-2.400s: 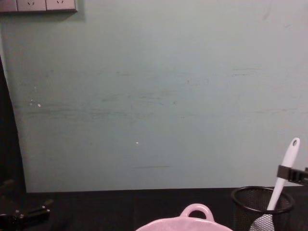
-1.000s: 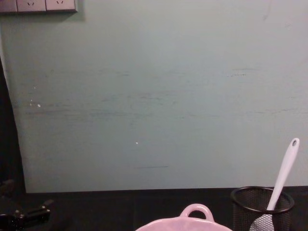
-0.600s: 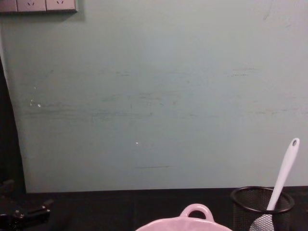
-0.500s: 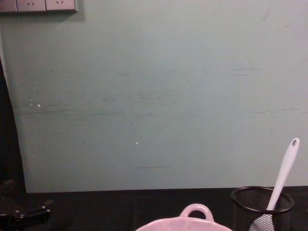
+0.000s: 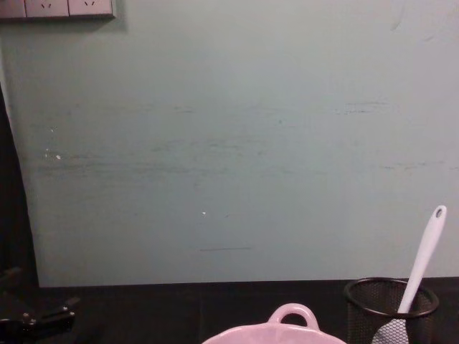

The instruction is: Use the one hand to pick up the spoon and stir the clear water in the bowl.

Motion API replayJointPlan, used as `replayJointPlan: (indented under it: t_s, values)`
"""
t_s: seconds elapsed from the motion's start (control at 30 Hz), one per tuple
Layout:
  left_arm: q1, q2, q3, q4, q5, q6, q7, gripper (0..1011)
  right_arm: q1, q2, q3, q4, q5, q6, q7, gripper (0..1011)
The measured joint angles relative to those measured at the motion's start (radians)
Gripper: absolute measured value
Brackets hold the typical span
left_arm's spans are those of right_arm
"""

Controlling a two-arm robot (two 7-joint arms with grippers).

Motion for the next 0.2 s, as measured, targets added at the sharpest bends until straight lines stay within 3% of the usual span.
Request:
replayJointPlan:
  t_s: [0.2]
  values:
    - [0.0,0.0,0.0,0.0,0.0,0.0,0.0,1005,0.0,0.0,0.0,0.0,0.001,-0.001,0.0,1003]
